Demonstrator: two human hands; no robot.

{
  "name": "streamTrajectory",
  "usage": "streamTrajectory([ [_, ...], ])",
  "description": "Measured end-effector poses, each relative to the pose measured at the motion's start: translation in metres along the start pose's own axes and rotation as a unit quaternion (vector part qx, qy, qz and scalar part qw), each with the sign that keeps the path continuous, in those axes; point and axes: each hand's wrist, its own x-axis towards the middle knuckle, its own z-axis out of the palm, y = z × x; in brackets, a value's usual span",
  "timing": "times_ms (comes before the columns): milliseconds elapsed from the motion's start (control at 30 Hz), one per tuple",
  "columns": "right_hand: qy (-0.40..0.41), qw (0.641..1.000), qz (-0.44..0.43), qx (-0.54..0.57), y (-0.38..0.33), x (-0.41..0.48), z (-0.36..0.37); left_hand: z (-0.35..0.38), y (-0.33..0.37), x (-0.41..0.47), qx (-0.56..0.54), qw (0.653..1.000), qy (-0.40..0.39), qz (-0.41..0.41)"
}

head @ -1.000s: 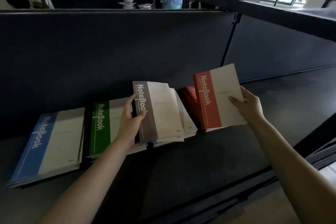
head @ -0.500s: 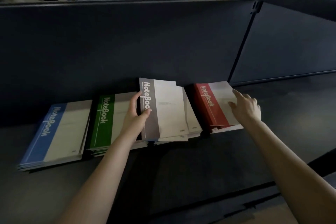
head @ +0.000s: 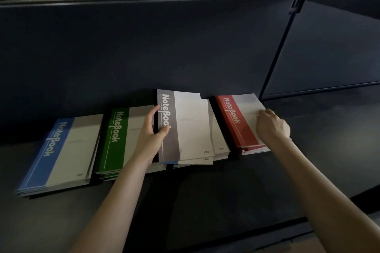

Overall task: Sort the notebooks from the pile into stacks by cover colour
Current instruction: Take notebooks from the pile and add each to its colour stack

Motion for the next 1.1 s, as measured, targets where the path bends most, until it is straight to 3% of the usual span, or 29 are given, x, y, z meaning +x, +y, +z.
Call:
streamTrajectory([
  [133,-0.012,1.0,0.006,-0.003,-0.003,0.0,-0.003,-0.002,0.0,0.0,-0.002,1.0,-0.005,0.0],
  [267,-0.044,0.995,-0.041,0.073,0.003,0.002,-0.004,-0.003,-0.003,0.001,-0.027,1.0,-0.009,-0.002],
  [367,0.023,0.989,-0.083,0.122,-0.007,-0.007,-0.004,-0.005,-0.007,0.004,-0.066,0.998,-0.002,-0.008],
  [467,0.068,0.961,-0.146,0.227,-0.036,-0.033,-0.01,-0.006,-0.007,0.004,-0.089,0.996,-0.001,-0.008],
  [567,0.038,0.935,-0.195,0.293,-0.069,-0.058,-0.013,-0.007,-0.005,0.002,-0.108,0.994,0.0,-0.006],
  [667,-0.049,0.918,-0.18,0.349,-0.095,-0.074,-0.013,-0.011,-0.006,0.0,-0.135,0.991,0.02,0.005],
  [800,-0.128,0.858,-0.123,0.482,-0.112,-0.079,-0.011,-0.019,0.006,0.001,-0.138,0.99,0.007,0.031],
  [900,-0.1,0.814,-0.103,0.563,-0.119,-0.081,-0.018,-0.026,0.014,0.004,-0.141,0.989,0.005,0.044],
  [1100,-0.05,0.81,-0.114,0.573,-0.138,-0.09,-0.029,-0.041,0.015,-0.001,-0.181,0.982,0.033,0.035],
])
